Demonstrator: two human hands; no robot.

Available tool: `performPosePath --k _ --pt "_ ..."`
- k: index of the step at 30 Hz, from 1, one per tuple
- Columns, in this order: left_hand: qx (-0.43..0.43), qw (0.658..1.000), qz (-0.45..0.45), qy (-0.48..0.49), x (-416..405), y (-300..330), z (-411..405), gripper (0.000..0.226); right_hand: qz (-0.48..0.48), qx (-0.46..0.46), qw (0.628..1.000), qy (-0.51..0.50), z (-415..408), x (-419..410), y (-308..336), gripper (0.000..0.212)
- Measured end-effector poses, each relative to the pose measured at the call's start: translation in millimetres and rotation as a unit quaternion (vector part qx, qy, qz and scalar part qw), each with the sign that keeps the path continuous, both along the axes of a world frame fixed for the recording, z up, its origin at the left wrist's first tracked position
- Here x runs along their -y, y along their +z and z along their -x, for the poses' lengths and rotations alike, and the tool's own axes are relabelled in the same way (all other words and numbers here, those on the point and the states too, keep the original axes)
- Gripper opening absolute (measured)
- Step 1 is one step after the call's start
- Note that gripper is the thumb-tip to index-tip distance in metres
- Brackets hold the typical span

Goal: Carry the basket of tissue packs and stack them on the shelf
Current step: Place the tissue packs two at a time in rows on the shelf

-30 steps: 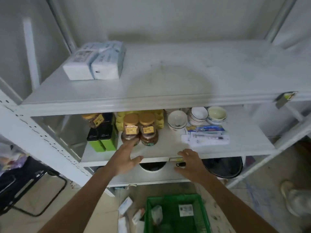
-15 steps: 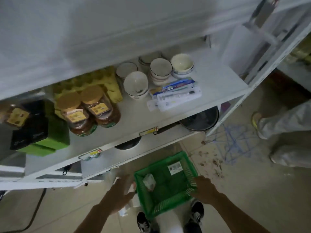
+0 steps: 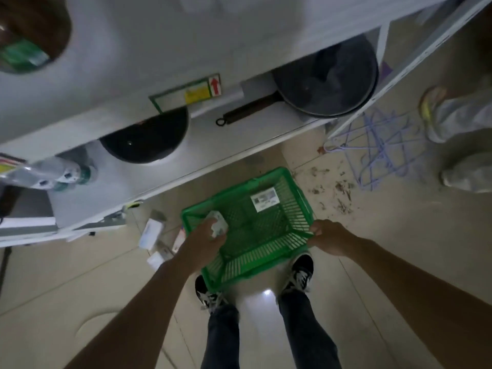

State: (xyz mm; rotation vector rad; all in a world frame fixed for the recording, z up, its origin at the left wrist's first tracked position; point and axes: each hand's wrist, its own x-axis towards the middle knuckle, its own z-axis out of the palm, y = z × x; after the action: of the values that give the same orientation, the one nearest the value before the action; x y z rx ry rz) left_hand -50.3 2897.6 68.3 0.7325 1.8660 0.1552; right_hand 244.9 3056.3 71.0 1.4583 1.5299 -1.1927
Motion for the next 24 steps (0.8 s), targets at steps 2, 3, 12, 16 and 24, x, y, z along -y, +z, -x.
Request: performPosePath --k 2,3,12,16,24 --pt "-0.012 1.0 0.01 0.005 -1 -34 -9 0.06 0.002 0.007 1.0 0.01 0 -3 -33 0.064" --pt "-0.013 1.0 0.015 0.008 -3 -49 -12 0.059 0.002 0.007 1.0 0.018 1 -5 -48 0.063" --pt "-0.033 0.998 0.042 0.045 -1 -168 -20 0.052 0.013 -0.035 0.997 0.07 44 -10 -166 0.065" --pt "-0.074 0.99 0.051 0.111 5 -223 -12 0.059 -0.032 -0.051 0.989 0.134 62 -16 -220 0.057" --pt "-0.149 0.952 0.001 0.267 25 -313 -42 0.059 -0.121 -0.052 0.955 0.266 81 -14 -318 0.056"
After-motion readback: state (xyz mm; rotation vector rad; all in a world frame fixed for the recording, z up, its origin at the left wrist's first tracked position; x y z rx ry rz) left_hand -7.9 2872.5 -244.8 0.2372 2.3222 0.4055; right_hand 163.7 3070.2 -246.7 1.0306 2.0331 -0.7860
